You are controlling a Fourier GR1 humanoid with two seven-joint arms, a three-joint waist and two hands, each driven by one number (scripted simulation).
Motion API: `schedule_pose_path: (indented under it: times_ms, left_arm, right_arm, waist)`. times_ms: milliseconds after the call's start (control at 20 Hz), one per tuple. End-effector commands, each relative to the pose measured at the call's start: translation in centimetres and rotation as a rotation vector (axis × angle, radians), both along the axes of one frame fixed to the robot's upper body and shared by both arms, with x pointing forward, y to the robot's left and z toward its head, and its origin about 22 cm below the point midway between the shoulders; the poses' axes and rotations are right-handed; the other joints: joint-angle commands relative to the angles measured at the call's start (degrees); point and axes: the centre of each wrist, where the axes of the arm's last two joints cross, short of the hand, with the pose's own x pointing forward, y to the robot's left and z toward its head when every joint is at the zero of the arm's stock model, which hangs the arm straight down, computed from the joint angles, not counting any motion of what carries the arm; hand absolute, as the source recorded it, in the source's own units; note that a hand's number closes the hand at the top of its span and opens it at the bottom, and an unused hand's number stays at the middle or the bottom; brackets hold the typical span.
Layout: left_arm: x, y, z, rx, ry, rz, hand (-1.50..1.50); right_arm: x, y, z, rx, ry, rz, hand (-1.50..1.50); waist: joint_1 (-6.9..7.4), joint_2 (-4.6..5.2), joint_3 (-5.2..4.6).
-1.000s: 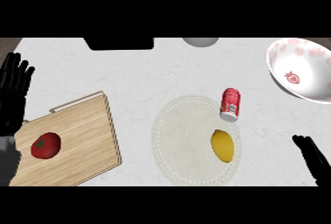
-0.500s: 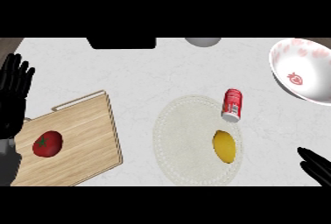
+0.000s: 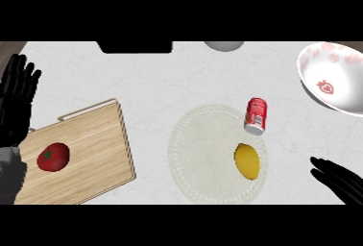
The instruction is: Pick the lemon from the placemat and place it in the bowl
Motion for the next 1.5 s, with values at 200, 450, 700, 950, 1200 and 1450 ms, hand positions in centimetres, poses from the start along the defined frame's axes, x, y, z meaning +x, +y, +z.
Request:
schedule_pose_path:
  times_ms: [200, 450, 700, 950, 1200, 1450]
  left_arm:
    - [-0.2, -0.6, 1.0, 0.014, 0.006, 0.013, 0.0]
    - [-0.3, -1.2, -0.8, 0.012, -0.003, -0.008, 0.0]
    - [-0.4, -1.4, -0.1, 0.003, 0.01, -0.017, 0.0]
    - [0.8, 0.4, -0.8, 0.004, 0.008, -0.024, 0.0]
    - [1.7, 0.1, -1.7, 0.001, -0.002, 0.0, 0.0]
    - [0.6, 0.1, 0.4, 0.005, 0.004, -0.014, 0.0]
  right_arm:
    - [2.2, 0.8, -2.4, -0.011, 0.059, -0.004, -1.5]
    - [3.5, 1.7, -5.7, -0.026, 0.086, -0.006, -1.5]
    - [6.2, 1.3, -6.7, -0.012, 0.093, -0.037, -1.5]
    - [7.1, 2.3, -9.8, -0.006, 0.069, -0.03, -1.5]
    - [7.7, 3.5, -9.7, 0.006, 0.048, 0.015, -1.5]
    - [8.9, 4.0, -10.0, -0.004, 0.039, 0.029, -1.5]
  waist:
    - [0.13, -0.02, 0.01]
    - [0.12, 0.0, 0.02]
    - [0.3, 0.02, 0.01]
    - [0.17, 0.07, 0.01]
    - [0.03, 0.05, 0.0]
    - [0.23, 0.01, 0.01]
